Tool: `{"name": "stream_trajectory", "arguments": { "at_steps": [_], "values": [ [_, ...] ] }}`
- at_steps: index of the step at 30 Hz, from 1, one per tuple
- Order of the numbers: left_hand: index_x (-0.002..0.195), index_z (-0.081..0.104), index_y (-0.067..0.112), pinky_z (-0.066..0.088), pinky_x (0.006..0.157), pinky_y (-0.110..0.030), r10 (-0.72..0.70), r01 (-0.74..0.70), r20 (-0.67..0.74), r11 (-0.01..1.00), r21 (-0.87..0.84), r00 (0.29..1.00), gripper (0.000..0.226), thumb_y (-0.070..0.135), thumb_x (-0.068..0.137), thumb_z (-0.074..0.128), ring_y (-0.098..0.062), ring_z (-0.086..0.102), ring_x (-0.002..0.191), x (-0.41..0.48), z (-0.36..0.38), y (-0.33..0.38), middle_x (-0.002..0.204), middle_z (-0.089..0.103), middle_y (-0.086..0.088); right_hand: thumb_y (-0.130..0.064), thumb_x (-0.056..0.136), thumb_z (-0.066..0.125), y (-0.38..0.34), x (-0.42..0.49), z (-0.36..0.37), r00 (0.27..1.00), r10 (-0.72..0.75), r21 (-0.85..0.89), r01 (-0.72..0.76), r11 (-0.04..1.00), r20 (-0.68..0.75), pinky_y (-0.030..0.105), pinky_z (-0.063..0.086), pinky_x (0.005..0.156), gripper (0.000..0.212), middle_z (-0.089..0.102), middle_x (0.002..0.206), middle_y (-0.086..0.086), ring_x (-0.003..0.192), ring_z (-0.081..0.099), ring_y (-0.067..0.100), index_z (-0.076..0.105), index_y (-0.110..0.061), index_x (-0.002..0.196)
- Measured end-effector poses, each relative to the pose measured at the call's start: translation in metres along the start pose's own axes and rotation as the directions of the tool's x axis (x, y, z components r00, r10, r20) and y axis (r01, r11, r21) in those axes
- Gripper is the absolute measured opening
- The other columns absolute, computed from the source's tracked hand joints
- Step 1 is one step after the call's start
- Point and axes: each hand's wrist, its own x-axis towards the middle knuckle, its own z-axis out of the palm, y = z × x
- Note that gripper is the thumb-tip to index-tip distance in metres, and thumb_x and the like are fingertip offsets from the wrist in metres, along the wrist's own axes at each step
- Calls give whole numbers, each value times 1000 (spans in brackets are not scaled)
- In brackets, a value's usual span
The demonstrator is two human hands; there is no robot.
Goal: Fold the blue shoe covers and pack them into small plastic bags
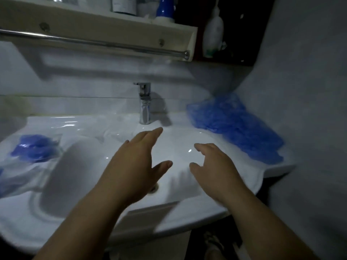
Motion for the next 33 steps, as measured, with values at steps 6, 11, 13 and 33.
{"name": "stream_trajectory", "arguments": {
  "at_steps": [6,11,13,33],
  "values": [
    [152,20,33,30,106,-23,30,-27,131,999,-29,991,80,50,87,62,-11,37,137,52,19,20,156,28,10,-22,89,56,65,66,-38,995,89,-123,-93,988,-42,31,40,99,34,50,134,2,122,50,23,57,-19,123],
    [152,22,31,29,104,-19,53,-51,153,999,-15,987,78,50,87,62,-11,37,137,86,33,25,155,30,8,-22,88,56,115,127,-44,991,123,-178,-131,975,-52,25,41,79,22,54,112,0,96,54,18,54,-15,109],
    [151,23,32,29,101,-18,66,-64,150,998,-14,986,77,50,87,62,-9,38,135,95,38,25,154,31,9,-26,89,56,123,148,-43,992,123,-200,-123,972,-13,28,44,87,41,52,125,0,103,54,19,48,-17,128],
    [138,43,35,40,96,-21,-22,14,-64,992,-123,998,58,43,85,67,-4,49,120,92,18,-9,138,48,13,-6,77,55,81,219,-25,953,-298,-182,284,941,-53,37,34,111,59,47,140,1,129,43,25,50,-16,135]
  ]
}}
